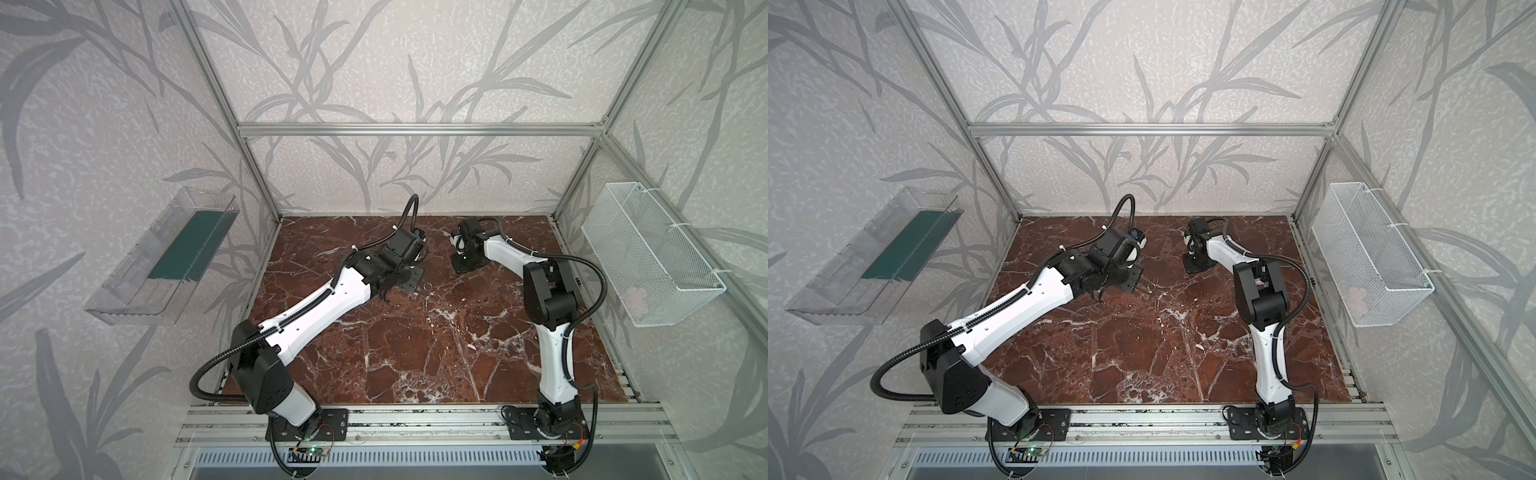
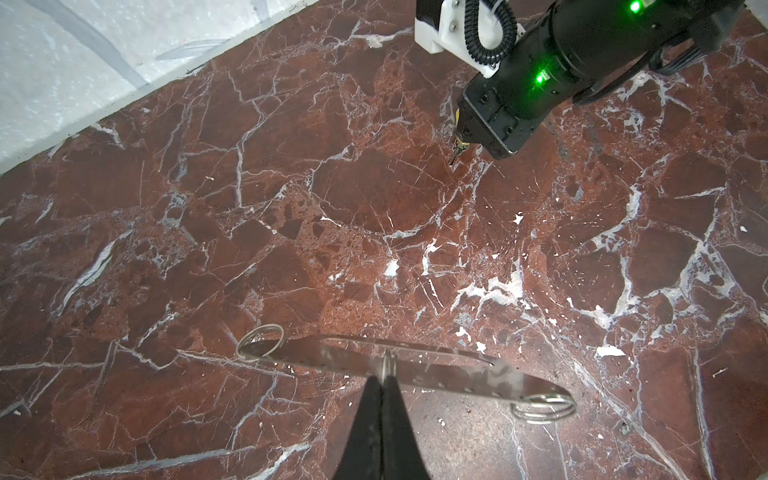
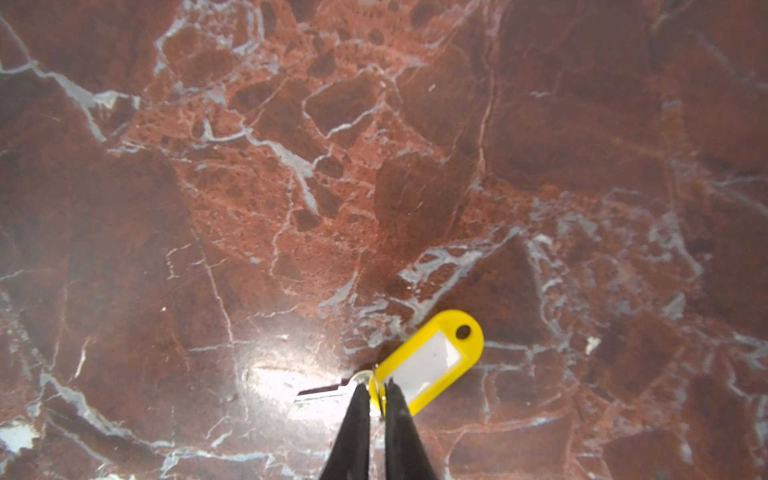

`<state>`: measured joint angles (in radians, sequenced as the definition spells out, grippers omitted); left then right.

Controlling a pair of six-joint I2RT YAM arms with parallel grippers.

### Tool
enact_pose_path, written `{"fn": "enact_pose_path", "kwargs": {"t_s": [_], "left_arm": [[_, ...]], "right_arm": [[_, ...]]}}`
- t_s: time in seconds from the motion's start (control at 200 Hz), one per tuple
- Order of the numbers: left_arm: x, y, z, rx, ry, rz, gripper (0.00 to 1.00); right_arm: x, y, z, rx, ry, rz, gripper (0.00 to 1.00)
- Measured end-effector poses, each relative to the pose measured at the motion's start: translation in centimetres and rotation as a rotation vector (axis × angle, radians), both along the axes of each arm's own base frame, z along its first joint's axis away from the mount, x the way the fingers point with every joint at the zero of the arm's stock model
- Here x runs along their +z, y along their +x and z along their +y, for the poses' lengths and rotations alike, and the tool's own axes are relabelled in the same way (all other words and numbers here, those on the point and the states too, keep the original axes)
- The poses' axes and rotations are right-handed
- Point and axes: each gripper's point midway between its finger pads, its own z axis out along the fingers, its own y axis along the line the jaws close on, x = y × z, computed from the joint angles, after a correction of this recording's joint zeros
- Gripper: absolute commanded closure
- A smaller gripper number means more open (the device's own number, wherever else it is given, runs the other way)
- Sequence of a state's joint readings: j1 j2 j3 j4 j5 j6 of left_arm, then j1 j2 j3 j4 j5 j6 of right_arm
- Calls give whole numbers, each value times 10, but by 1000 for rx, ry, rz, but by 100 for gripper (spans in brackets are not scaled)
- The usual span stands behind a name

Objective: Put the keys on the keyring
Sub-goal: 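Close the right gripper on the key ring and lift the yellow-tagged key, then carry the key with the right gripper toward the plate held by the left gripper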

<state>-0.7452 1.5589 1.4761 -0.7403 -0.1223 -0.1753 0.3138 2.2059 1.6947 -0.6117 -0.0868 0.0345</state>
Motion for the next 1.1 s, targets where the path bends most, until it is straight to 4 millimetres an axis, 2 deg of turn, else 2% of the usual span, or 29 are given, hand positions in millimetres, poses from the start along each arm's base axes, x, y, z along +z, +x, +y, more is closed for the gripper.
{"fn": "enact_pose_path", "kwargs": {"t_s": [0.205, 0.315, 0.465, 0.52, 0.62, 0.725, 0.875, 0.94, 1.015, 1.1], "left_arm": [[0, 0, 0, -1, 0, 0, 100], [0, 0, 0, -1, 0, 0, 100], [0, 0, 0, -1, 1, 0, 100], [0, 0, 0, -1, 1, 0, 100], [0, 0, 0, -2, 2, -1, 100], [0, -2, -2, -10, 8, -4, 100], [-5, -4, -7, -34, 30, -4, 100], [-7, -4, -10, -40, 38, -6, 100], [-7, -3, -12, -46, 41, -17, 100], [-4, 0, -15, -53, 37, -36, 100]], "right_arm": [[-5, 0, 0, 1, -4, 11, 88], [-5, 0, 0, 4, -4, 14, 100], [-5, 1, 1, 11, -2, -1, 100], [-4, -5, 0, 22, 1, -12, 100], [4, -28, -2, 45, 17, -24, 100], [38, -47, 0, 80, 66, -92, 100], [116, -62, 16, 163, 210, -298, 100], [143, -72, 25, 217, 283, -382, 100], [162, -88, 37, 287, 365, -452, 100], [167, -108, 47, 359, 444, -487, 100]]}}
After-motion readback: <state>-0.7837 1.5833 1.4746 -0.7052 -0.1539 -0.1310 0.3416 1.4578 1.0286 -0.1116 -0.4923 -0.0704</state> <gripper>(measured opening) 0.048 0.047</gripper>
